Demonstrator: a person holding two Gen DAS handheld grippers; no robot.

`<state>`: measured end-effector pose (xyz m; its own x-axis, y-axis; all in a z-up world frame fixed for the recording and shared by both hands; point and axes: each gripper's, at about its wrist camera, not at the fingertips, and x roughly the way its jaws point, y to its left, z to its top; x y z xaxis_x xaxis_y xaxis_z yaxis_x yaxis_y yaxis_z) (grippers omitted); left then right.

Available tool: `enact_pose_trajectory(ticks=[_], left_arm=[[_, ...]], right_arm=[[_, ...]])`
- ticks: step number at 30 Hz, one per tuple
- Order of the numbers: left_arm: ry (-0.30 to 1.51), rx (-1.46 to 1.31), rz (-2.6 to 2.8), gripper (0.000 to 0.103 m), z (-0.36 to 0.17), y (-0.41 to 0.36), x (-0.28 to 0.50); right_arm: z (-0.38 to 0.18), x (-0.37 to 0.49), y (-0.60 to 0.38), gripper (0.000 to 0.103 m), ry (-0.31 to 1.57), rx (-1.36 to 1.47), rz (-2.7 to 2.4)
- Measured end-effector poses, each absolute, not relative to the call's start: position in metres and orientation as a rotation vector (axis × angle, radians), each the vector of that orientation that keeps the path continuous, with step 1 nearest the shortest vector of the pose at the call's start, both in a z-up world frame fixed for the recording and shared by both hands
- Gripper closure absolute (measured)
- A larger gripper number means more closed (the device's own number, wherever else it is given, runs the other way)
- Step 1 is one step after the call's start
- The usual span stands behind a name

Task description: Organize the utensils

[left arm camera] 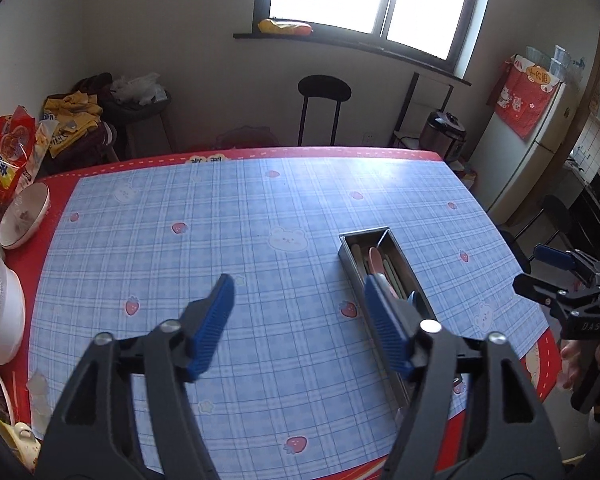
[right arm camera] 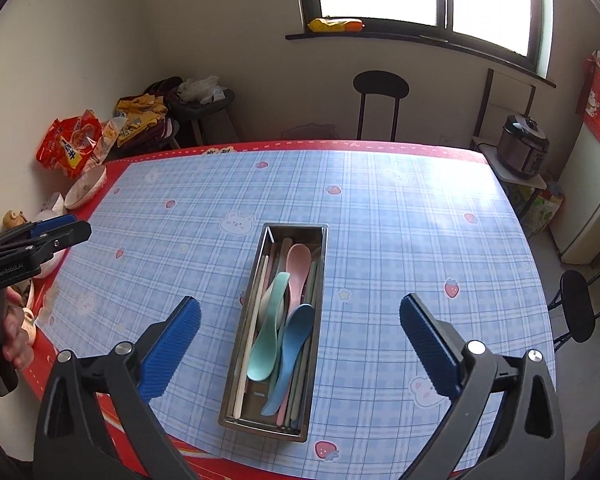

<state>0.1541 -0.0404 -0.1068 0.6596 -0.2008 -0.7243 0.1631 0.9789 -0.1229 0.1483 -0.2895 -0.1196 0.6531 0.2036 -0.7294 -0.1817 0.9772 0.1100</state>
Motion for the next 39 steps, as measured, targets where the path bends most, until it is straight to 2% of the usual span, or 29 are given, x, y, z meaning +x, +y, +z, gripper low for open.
enact_pose_trajectory(ticks=[1, 9, 15, 39], left_arm=[[0.788, -0.045, -0.206, 0.005, -0.097, -0.036, 0.147], [0.634, -0.034, -0.194, 0.006, -0.035, -0.015, 0.112], [0.586, -0.038, -0.183, 0.005, -0.013, -0.01, 0.099], [0.638, -0.071, -0.145, 0.005, -0.028, -0.004, 0.101]], right_arm=[[-0.11, 0.144, -0.289, 0.006, 0.803, 0.026, 0.21], [-0.052, 0.11, -0.285, 0.006, 0.635, 0.047, 0.155], [-0.027, 0.09, -0.285, 0.006, 0.576, 0.059, 0.136], [-0.026, 0.075, -0.279, 0.006, 0.595, 0.047, 0.007]])
